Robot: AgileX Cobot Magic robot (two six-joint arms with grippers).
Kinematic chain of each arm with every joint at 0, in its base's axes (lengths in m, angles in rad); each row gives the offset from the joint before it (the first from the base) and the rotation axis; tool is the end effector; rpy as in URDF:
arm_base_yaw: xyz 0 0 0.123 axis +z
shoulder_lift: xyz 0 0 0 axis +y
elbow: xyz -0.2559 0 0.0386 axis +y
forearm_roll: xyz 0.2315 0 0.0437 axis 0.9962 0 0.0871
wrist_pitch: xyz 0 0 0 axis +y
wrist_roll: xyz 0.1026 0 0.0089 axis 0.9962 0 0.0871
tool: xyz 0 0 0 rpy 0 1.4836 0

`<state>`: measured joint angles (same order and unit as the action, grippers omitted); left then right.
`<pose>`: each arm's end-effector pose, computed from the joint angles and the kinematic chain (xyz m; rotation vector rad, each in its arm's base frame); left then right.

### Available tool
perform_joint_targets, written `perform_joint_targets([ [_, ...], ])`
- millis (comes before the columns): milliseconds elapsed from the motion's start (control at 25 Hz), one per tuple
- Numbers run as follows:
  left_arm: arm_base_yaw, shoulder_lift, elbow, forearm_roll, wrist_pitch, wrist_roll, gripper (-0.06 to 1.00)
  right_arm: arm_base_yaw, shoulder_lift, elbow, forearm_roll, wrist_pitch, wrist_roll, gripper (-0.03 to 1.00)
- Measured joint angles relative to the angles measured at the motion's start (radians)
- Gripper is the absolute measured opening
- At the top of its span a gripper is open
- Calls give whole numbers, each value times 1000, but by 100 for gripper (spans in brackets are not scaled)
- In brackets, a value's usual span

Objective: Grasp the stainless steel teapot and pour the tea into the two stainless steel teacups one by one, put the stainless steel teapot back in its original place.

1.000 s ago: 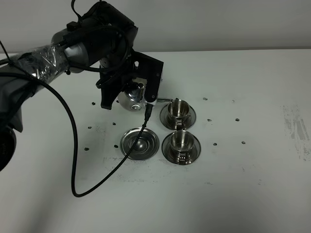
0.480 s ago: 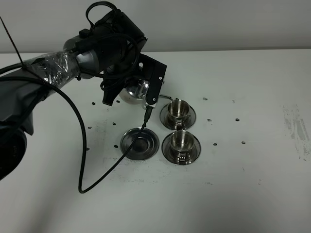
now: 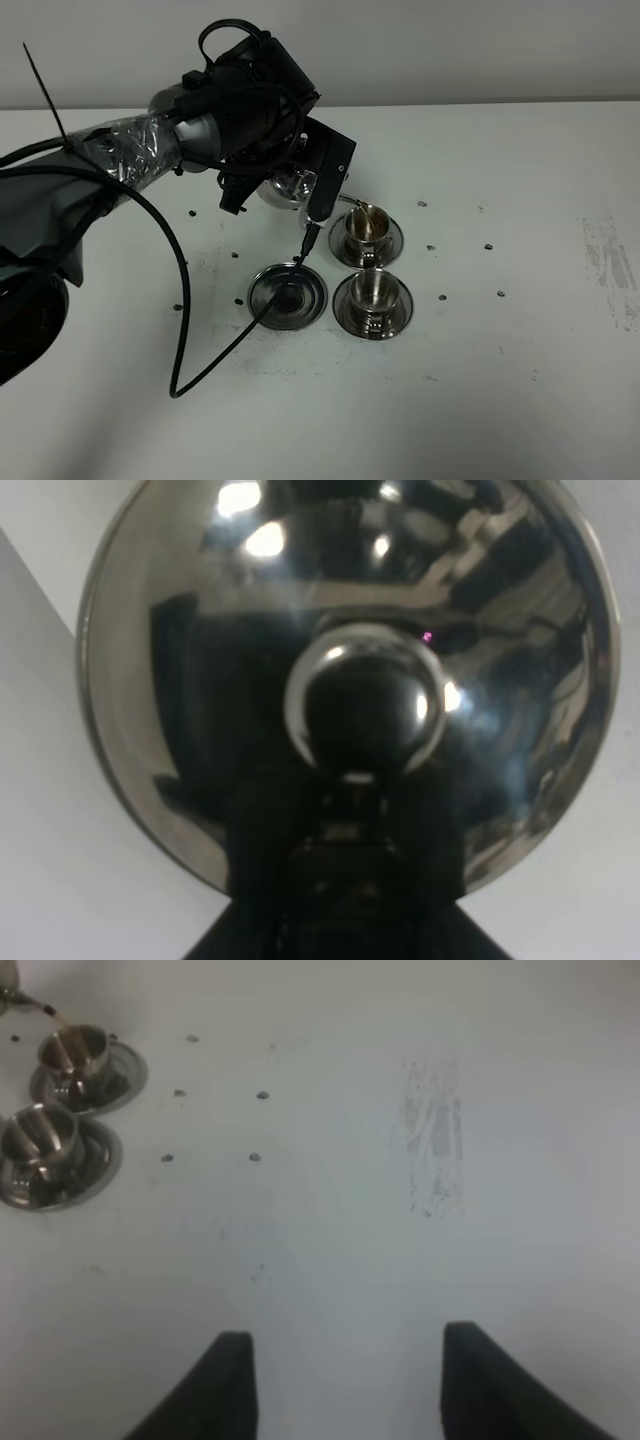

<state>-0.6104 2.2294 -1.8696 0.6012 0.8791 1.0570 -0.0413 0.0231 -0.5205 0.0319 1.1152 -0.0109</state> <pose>0.4066 -0.2296 0.1804 2.2707 1.5243 0.8684 0.0165 0.0023 0.2642 0.0294 2.1008 0.0071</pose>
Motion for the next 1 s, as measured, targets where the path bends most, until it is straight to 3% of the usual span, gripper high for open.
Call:
perform_joint_targets([
  [1000, -44, 9, 0, 153, -4, 0, 20, 0, 0, 0, 0, 0, 0, 44],
])
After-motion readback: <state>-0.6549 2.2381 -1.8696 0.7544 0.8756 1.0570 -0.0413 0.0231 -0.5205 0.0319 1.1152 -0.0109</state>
